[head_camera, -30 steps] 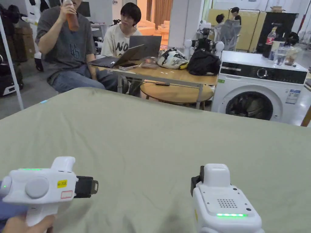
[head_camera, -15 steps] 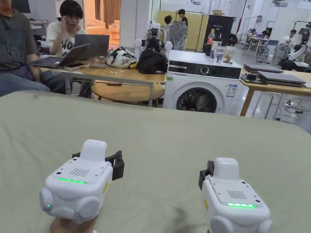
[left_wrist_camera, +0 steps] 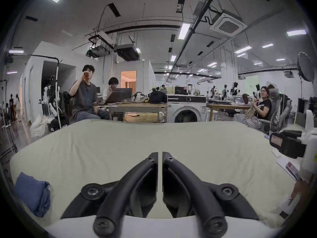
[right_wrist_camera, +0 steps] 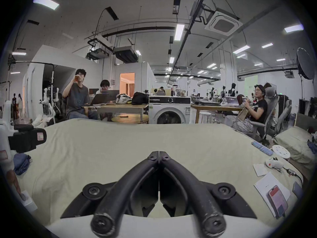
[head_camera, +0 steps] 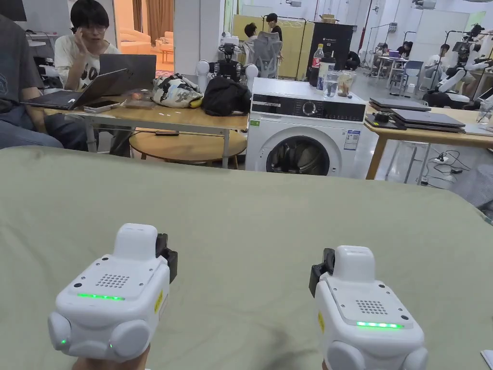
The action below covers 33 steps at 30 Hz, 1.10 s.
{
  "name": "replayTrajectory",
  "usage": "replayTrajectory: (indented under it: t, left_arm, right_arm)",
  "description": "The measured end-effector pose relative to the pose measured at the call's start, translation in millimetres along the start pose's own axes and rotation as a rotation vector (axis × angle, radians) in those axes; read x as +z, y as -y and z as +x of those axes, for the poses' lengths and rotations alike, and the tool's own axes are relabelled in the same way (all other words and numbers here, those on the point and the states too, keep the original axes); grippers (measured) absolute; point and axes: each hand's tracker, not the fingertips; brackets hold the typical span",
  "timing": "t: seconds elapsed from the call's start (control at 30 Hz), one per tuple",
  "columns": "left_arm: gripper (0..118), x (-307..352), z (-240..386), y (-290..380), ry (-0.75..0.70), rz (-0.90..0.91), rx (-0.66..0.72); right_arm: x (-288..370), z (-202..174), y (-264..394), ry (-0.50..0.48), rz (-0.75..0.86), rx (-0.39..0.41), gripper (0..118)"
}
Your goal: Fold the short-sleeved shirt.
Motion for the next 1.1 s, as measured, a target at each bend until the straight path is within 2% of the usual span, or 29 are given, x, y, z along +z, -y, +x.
replayTrajectory:
  t: [0.13,0.3,0.8,0.87,0.9,0.93,0.97,1.03,1.07,1.1]
  left_arm:
    - [0,1.1,4.6,5.7,-0.01,-0.008,-0.037]
    - [0,1.7,1.0,5.3,-0.021,-0.006,0.006]
    - [0,2.9,-8.0,10.0,-0.029,-0.027,0.015]
    - [5,1.9,-8.2,6.6,-0.042,-0.023,0.018]
    - [11,1.5,-8.5,5.7,-0.042,-0.02,0.018]
    - [17,1.7,-9.0,5.1,-0.042,-0.016,0.016]
    - [26,1.3,-9.6,3.3,-0.041,-0.018,0.015]
    - [48,1.2,-12.0,1.5,-0.025,-0.026,0.026]
    - [64,1.5,-14.0,1.4,-0.015,-0.026,0.031]
    - [72,1.0,-14.8,1.4,-0.015,-0.028,0.034]
  right_arm:
    - [2.0,-1.3,-0.3,-0.002,0.012,-0.002,0]
    - [1.3,-1.5,2.0,-0.007,0.002,-0.012,0]
    - [1.7,-5.4,7.1,-0.017,-0.004,-0.01,0]
    - [2.1,-6.6,5.3,-0.015,0.008,-0.006,0]
    - [1.9,-6.3,4.8,-0.014,0.012,-0.003,3]
    - [1.8,-6.1,3.9,-0.015,0.014,-0.001,15]
    - [1.8,-6.0,3.3,-0.016,0.017,0.0,35]
    - [0.7,-4.9,1.8,-0.022,0.018,0.004,60]
    - [-0.8,-4.3,0.9,-0.023,0.013,0.003,70]
    - [-2.1,-4.2,0.4,-0.021,0.008,0.001,75]
